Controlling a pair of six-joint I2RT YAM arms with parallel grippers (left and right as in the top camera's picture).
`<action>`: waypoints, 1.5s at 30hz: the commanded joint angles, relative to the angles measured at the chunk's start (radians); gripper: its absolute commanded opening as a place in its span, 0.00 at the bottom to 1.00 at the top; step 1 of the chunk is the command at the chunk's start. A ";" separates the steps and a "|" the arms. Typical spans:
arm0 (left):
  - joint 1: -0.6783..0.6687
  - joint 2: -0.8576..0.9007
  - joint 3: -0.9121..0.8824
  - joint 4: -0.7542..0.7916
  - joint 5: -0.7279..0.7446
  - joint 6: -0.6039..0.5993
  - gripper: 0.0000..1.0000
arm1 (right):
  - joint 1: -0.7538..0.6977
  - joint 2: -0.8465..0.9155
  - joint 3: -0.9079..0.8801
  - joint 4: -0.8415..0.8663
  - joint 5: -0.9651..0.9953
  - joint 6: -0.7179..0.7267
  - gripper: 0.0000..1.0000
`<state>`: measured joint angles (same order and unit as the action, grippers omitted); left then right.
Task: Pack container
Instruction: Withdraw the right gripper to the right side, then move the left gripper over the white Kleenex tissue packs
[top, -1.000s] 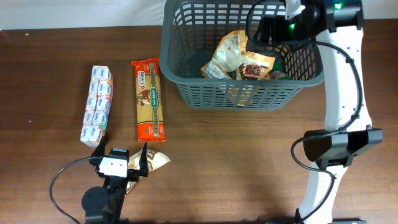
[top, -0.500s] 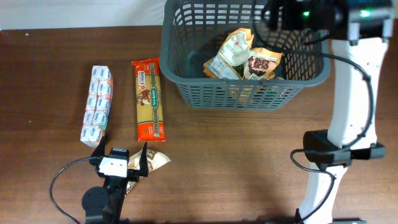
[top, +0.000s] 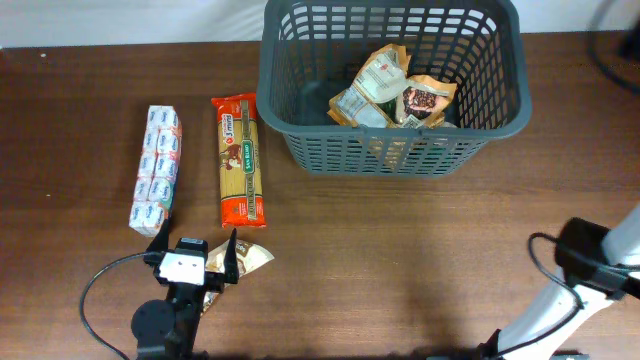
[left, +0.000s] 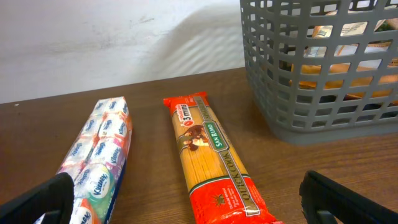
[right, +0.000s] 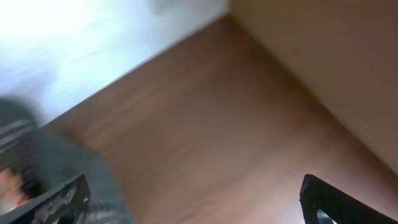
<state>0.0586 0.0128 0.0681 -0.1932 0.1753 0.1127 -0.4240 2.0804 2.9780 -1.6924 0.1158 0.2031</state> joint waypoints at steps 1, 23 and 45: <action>-0.002 -0.008 -0.008 0.003 -0.007 0.016 0.99 | -0.083 -0.013 -0.049 -0.006 -0.002 0.061 0.99; -0.002 -0.008 -0.008 0.007 -0.007 -0.003 0.99 | -0.183 -0.013 -0.589 0.086 -0.003 0.124 0.99; -0.002 0.396 0.657 -0.166 0.034 -0.113 0.99 | -0.183 -0.013 -0.599 0.085 -0.003 0.124 0.99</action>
<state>0.0586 0.3588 0.6537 -0.3687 0.1658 -0.0078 -0.6083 2.0804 2.3856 -1.6108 0.1116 0.3149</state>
